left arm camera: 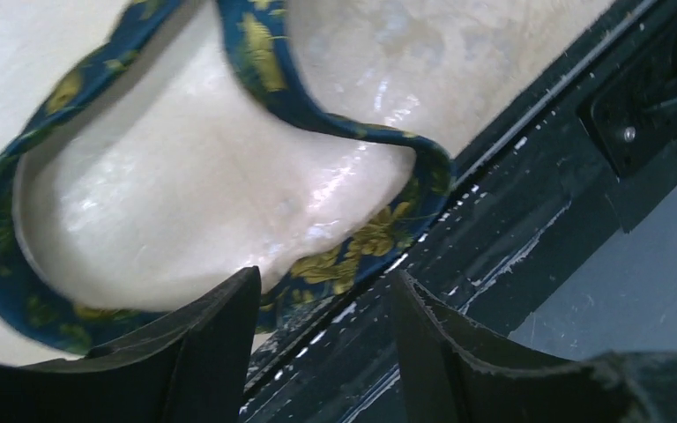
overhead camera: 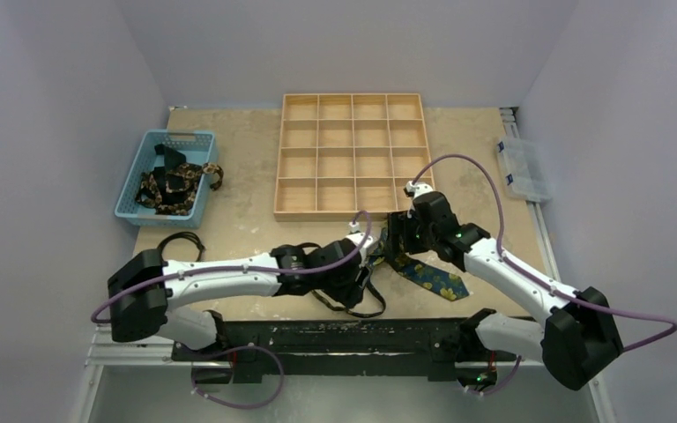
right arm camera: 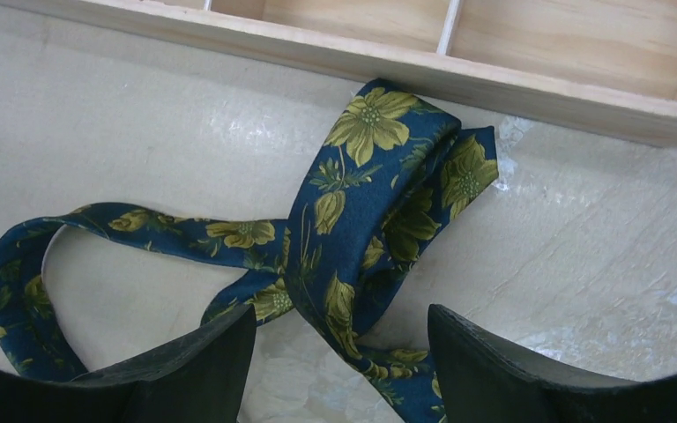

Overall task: Roll the ties
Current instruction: Flatten out the tie at the center of the board.

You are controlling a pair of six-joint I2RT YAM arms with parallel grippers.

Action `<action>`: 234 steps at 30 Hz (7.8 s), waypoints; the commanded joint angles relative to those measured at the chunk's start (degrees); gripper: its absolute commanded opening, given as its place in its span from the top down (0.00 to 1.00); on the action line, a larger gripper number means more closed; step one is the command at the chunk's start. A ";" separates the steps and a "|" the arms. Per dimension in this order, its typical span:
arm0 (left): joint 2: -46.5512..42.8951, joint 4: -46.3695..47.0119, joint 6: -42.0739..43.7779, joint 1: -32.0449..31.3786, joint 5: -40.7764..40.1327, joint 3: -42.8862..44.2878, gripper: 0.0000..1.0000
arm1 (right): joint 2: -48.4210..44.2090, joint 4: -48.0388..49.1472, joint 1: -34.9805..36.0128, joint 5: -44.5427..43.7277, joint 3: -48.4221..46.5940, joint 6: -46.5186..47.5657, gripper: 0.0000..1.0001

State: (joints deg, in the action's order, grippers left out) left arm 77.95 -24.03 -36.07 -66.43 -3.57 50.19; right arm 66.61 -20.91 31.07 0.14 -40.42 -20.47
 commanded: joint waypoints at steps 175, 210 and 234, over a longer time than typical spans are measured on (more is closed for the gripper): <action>-16.95 -4.65 -1.79 26.57 3.30 -11.70 0.37 | -57.34 -36.20 6.19 -52.44 2.65 -73.80 0.67; -13.00 -5.61 -5.82 22.30 -2.95 -14.99 0.48 | 2.90 4.37 6.69 -23.99 9.39 -41.36 0.53; -14.54 -10.95 -4.35 26.88 -7.77 -12.85 0.53 | -6.32 8.51 -8.92 -6.96 8.04 -27.59 0.62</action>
State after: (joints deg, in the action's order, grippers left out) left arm 63.11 -35.73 -40.88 -40.42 -10.92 36.27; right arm 59.40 -18.57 21.34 -13.89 -31.59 -49.39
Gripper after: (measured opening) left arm 0.486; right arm 0.396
